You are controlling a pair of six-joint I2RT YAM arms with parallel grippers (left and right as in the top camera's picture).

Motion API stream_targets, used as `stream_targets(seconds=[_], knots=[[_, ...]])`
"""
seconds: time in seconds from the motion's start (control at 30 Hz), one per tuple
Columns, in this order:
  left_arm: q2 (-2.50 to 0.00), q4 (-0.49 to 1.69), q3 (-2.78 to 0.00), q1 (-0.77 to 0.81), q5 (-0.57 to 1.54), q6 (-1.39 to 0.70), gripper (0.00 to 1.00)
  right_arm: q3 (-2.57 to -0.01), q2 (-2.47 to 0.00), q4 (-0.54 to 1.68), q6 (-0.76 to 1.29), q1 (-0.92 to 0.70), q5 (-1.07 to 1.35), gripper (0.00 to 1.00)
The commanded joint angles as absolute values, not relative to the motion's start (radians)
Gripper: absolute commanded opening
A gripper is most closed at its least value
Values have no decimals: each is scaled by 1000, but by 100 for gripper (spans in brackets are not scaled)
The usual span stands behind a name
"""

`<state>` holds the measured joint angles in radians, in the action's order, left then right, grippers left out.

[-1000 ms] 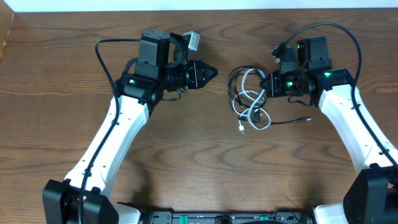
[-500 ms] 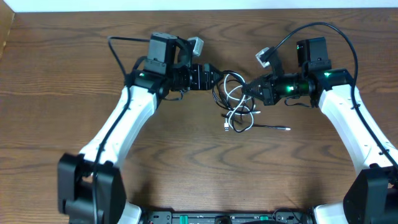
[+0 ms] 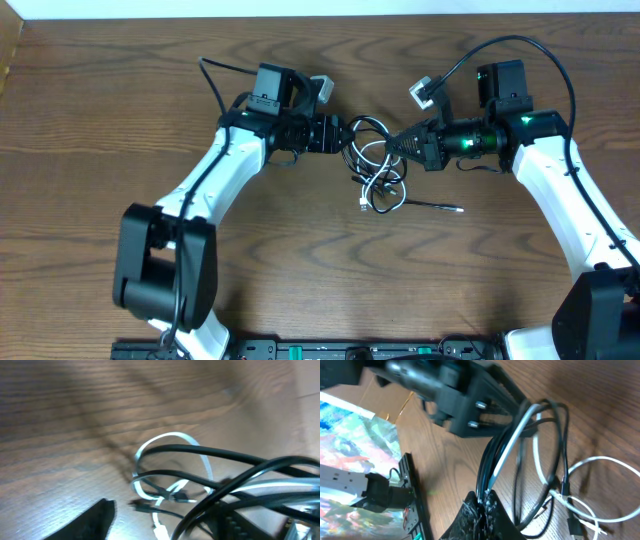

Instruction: Untangle cables

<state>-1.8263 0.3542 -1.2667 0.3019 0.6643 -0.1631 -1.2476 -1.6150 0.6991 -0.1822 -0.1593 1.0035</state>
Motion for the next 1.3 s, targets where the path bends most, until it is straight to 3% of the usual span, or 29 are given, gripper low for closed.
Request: stream_targets(seconds=[0.0,0.13,0.5,0.53,0.7,0.8,1.0,1.07,1.27], knots=[[-1874,345,-1279,318,572,-143,50,-1245,-1620,704,-200,-158,1070,1],[-1891,308,-1279,322,525,-144,32,-1245,-1620,730,-200,-158,1096,1],[-1892,230,-1277,397,440,-223,31,-1252,-1605,768,-214,-150,1140,1],[-1892,230,-1277,399,441,-223,32,-1261,-1594,774,-213,-141,1140,1],[-1891,206,-1277,399,485,-226,58,-1306,-1507,777,-157,-89,1140,1],[-1891,200,-1277,398,485,-226,64,-1354,-1446,777,-112,-57,1139,1],[-1891,208,-1277,399,485,-226,64,-1522,-1319,729,93,44,1058,1],[-1891,223,-1277,399,480,-226,64,-1582,-1271,702,231,71,908,1],[-1891,242,-1277,399,491,-226,64,-1603,-1219,748,284,70,708,1]])
